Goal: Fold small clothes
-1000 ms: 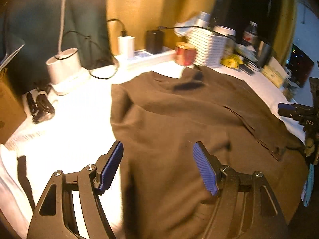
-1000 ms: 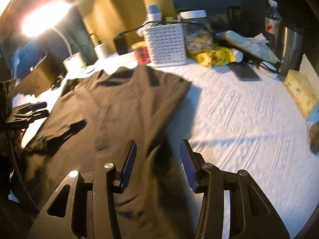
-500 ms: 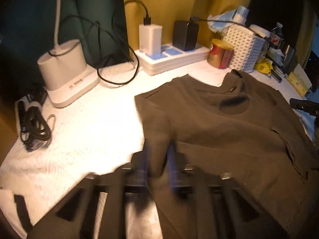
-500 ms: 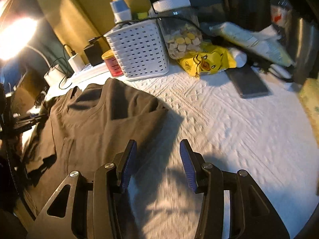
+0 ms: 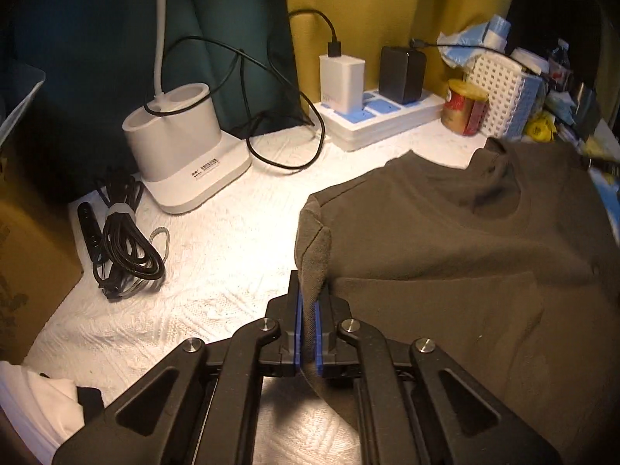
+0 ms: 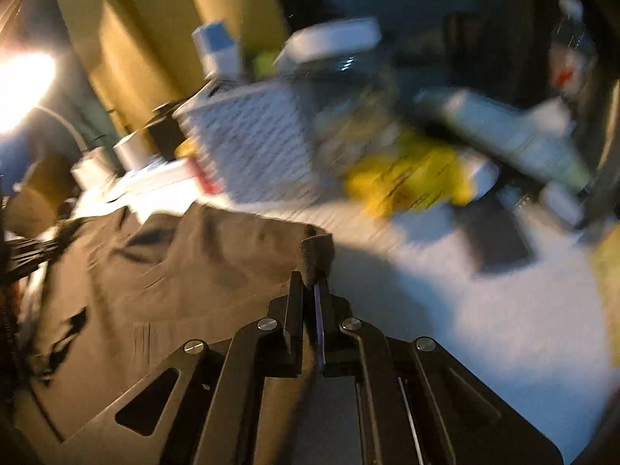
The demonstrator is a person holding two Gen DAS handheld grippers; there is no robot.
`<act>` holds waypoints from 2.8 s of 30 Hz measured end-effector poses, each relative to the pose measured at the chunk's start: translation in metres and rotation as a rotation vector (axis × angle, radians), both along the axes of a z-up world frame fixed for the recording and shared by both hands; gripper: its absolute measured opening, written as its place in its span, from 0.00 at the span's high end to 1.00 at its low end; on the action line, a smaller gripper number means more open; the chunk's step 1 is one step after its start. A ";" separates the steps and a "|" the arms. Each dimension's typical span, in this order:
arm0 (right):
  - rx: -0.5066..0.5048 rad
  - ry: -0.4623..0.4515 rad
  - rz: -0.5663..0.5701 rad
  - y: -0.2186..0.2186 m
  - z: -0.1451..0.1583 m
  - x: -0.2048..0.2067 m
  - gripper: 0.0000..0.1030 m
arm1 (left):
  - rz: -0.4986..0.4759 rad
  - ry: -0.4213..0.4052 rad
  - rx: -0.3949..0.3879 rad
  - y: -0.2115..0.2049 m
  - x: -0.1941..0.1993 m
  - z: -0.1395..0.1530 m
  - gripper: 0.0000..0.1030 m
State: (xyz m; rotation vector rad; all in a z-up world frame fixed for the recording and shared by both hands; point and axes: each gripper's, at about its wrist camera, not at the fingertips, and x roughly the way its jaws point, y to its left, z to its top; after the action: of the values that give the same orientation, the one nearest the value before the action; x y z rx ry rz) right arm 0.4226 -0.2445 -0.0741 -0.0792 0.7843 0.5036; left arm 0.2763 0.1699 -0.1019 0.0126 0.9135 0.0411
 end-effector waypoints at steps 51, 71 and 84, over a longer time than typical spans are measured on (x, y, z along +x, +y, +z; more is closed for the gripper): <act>-0.426 -0.109 0.136 0.021 -0.030 -0.197 0.44 | -0.104 0.073 -0.017 -0.103 -0.135 0.002 0.35; -0.213 -0.108 0.022 -0.033 0.001 -0.260 0.44 | -0.107 -0.090 -0.072 -0.125 -0.187 0.032 0.35; -0.179 -0.033 -0.037 -0.062 -0.024 -0.291 0.44 | -0.019 -0.126 -0.080 -0.113 -0.227 0.023 0.35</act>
State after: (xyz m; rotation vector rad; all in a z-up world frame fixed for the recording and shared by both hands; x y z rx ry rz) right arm 0.1317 -0.3068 -0.0984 -0.2381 0.7956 0.3952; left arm 0.0498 0.0564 -0.0786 -0.0555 0.7883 -0.0124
